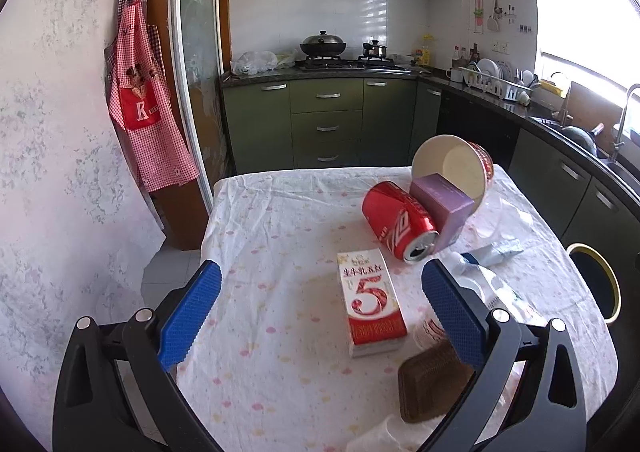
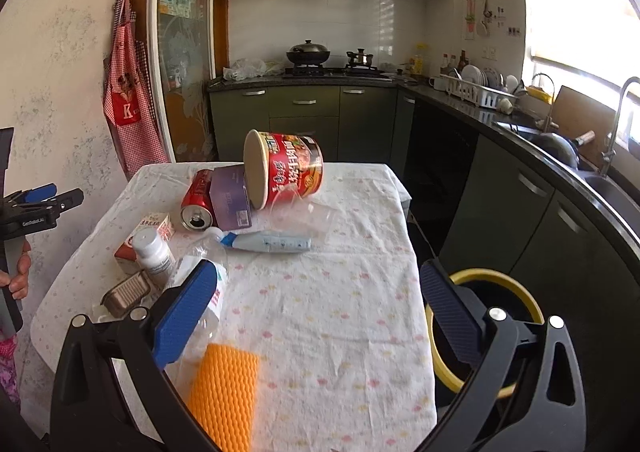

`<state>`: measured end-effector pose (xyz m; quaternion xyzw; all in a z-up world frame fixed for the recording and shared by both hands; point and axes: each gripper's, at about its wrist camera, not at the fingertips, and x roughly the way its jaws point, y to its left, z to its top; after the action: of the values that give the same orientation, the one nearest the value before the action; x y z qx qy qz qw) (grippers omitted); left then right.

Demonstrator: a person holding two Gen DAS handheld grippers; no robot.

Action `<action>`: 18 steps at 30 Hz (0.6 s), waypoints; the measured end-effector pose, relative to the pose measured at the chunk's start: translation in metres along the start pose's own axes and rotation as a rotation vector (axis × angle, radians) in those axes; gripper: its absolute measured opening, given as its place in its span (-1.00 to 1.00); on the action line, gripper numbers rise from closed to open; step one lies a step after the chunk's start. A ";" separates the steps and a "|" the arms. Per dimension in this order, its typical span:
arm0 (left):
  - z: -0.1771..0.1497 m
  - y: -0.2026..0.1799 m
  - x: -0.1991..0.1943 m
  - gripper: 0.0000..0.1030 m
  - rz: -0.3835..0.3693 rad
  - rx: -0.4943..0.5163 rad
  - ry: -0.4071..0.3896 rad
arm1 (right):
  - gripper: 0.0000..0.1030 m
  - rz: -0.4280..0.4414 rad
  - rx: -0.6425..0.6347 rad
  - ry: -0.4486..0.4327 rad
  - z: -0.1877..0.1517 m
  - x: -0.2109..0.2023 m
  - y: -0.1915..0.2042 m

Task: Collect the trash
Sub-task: 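Reach the right tool to the red noodle cup and grasp its rim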

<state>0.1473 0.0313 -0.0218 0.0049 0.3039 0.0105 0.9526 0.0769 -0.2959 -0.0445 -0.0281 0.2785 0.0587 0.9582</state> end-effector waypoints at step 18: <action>0.024 0.031 0.153 0.93 0.048 -0.105 0.043 | 0.40 -0.132 -0.274 0.091 0.113 0.215 0.092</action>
<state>0.2854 0.0655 -0.0900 -0.0379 0.3230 0.0492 0.9444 0.3052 -0.1739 -0.0664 -0.1796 0.3086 0.0318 0.9335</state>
